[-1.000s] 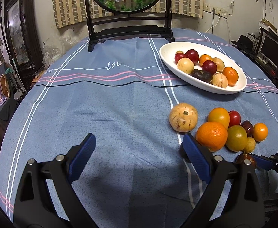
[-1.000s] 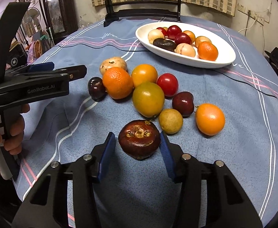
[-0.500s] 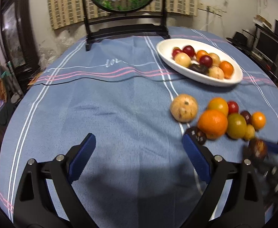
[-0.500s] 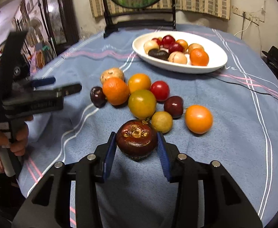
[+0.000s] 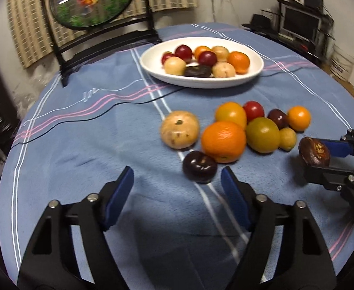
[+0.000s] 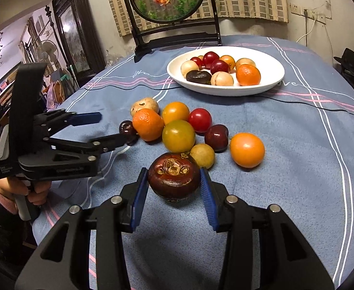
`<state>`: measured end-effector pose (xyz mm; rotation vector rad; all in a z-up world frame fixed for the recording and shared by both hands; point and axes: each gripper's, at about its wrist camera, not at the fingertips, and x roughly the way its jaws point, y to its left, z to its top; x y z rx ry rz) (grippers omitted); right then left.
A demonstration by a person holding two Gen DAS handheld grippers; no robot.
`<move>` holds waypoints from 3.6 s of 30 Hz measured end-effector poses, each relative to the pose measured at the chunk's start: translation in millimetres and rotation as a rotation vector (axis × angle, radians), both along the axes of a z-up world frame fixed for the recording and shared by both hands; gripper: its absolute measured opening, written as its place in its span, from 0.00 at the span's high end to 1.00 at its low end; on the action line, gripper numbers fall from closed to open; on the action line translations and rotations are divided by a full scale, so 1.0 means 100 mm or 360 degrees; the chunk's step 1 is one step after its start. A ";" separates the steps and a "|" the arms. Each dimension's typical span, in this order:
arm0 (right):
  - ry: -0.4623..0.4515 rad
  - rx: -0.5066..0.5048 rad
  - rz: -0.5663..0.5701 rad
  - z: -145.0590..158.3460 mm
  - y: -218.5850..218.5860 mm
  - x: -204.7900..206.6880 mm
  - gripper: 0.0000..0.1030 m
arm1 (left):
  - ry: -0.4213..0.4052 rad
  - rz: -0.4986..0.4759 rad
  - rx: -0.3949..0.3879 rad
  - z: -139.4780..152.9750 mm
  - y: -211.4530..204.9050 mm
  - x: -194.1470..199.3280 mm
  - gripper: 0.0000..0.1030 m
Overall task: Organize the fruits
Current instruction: 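Grasp a dark purple plum with the left tool while the right tool holds its fruit, then lower both fruits onto the white plate and open both tools, then move the right tool back to the pile and grasp an orange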
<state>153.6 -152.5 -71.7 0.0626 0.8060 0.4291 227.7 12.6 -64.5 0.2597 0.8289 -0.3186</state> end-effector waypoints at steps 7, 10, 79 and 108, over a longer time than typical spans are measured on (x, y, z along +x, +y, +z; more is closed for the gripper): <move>-0.0004 0.0020 0.0007 0.00 -0.01 0.00 0.58 | 0.0093 -0.0047 -0.0045 -0.06 -0.04 0.13 0.42; -0.0006 0.0032 0.0003 0.00 -0.02 0.00 0.58 | 0.0106 -0.0080 -0.0051 -0.07 -0.08 0.14 0.46; -0.0166 0.0115 -0.0195 0.57 -0.72 1.27 0.36 | -0.0248 0.0383 -0.0067 0.83 -0.43 1.23 0.07; 0.0020 -0.0173 -0.0003 0.05 -0.44 0.34 0.35 | -0.0319 0.0430 -0.0185 1.04 -0.13 0.12 0.04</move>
